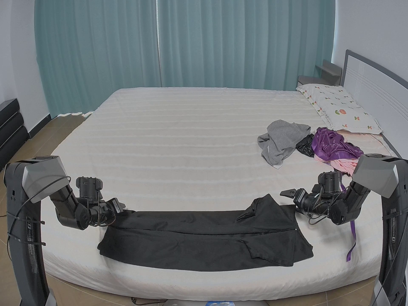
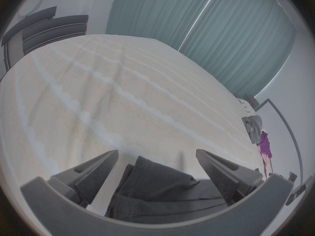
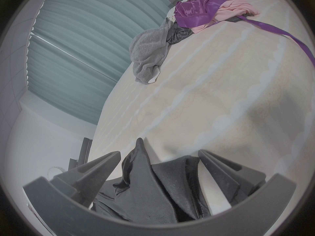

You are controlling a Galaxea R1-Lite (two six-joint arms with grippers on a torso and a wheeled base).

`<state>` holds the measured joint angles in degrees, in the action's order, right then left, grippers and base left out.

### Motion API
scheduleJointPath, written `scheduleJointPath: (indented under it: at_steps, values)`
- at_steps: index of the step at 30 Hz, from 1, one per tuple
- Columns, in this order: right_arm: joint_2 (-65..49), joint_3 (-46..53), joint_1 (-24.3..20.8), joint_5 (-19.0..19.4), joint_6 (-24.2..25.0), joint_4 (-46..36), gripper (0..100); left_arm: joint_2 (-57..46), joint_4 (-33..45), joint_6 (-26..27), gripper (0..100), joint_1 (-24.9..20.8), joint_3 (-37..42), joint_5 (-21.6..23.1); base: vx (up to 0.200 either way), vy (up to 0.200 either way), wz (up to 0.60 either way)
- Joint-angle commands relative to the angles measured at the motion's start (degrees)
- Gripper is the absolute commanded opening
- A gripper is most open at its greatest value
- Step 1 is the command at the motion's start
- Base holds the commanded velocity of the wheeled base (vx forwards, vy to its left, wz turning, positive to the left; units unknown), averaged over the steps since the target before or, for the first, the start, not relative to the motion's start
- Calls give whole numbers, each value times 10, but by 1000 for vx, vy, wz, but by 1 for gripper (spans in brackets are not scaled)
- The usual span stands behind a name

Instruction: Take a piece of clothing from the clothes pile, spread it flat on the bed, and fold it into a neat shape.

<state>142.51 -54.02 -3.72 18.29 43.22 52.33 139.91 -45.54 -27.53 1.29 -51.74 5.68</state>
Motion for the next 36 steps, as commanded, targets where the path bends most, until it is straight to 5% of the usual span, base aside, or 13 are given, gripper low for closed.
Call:
scheduleJointPath:
  at_steps: [1, 10, 33, 34, 36]
  values:
    - [3, 0, -1, 0, -1, 0, 100, 4, -2, 0, 0, 0, 2, -4, 0, 0, 0]
    - [13, -19, -22, -7, -1, -8, 100, 5, -42, -35, 0, 15, -5, -47, 0, 0, 0]
    - [17, -47, -16, -66, -34, -55, 100, 19, -66, -46, 0, 13, 1, -48, 0, 0, 0]
    - [20, -47, -17, -66, -40, -57, 0, 19, -66, -46, 0, 13, 1, -48, 0, 0, 0]
    - [23, -54, -21, -66, -42, -67, 0, 19, -66, -46, 0, 13, 1, -47, 0, 0, 0]
